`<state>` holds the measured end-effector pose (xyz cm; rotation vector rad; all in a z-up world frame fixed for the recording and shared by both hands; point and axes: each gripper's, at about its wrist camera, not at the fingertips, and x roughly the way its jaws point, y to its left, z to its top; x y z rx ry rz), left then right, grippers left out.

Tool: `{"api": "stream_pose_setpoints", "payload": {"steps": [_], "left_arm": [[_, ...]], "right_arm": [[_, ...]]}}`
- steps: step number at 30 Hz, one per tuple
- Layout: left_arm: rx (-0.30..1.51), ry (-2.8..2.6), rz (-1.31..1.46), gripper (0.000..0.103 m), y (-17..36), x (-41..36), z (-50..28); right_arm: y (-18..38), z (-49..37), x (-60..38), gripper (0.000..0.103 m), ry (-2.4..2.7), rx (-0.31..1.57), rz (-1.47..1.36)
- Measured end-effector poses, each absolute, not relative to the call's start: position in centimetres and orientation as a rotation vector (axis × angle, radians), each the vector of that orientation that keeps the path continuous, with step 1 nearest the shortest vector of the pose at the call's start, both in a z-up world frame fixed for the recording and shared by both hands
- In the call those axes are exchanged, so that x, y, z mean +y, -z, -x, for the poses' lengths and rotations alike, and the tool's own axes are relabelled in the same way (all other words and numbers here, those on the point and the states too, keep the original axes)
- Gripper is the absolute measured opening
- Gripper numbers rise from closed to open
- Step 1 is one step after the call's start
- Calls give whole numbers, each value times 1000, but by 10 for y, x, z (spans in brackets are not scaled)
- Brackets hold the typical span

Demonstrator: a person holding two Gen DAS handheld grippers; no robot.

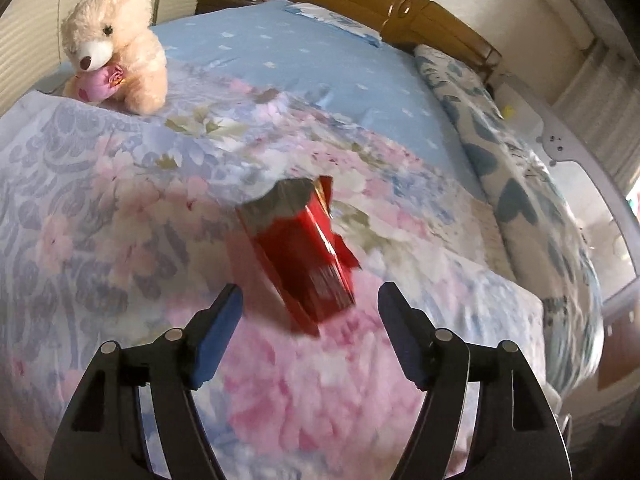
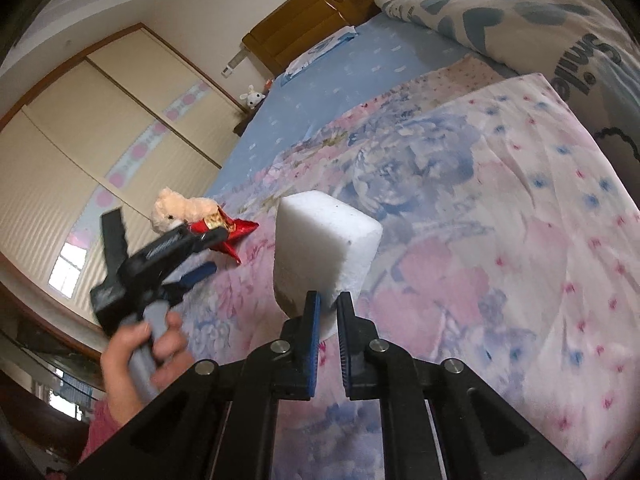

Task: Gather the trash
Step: 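Grasp the red snack wrapper with the left tool while the right tool grasps the white sponge, then carry the red wrapper and white sponge over the black bin with both tools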

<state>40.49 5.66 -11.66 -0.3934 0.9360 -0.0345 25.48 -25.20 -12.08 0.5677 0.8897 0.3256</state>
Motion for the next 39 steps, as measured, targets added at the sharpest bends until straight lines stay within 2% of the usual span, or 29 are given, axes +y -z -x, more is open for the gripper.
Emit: {"api": "stream_pose_setpoints", "payload": {"steps": [1, 2, 3, 4, 5, 6, 7, 8, 26, 39], "left_arm": [[940, 28, 383, 69, 119, 56, -408], [940, 29, 368, 50, 121, 56, -410], [945, 46, 365, 37, 123, 56, -411], [939, 65, 369, 34, 123, 56, -409], [934, 69, 362, 23, 121, 56, -407], [928, 79, 346, 17, 119, 53, -403], [927, 87, 327, 15, 116, 51, -398], [929, 101, 325, 5, 115, 49, -394], [918, 369, 214, 4, 81, -34, -248], [916, 464, 99, 4, 71, -94, -191]], "right_arm": [[122, -254, -253, 8, -324, 892, -572], [122, -252, -255, 8, -324, 893, -574], [123, -250, -257, 8, -322, 893, -574], [122, -249, -258, 8, -320, 892, -577], [122, -247, -260, 8, -321, 892, -582], [123, -246, -261, 8, -322, 892, -587], [122, -245, -263, 8, -322, 890, -592], [122, -243, -264, 8, -322, 889, -594], [99, -179, -301, 7, -266, 829, -536], [94, -116, -341, 7, -198, 794, -536]]}}
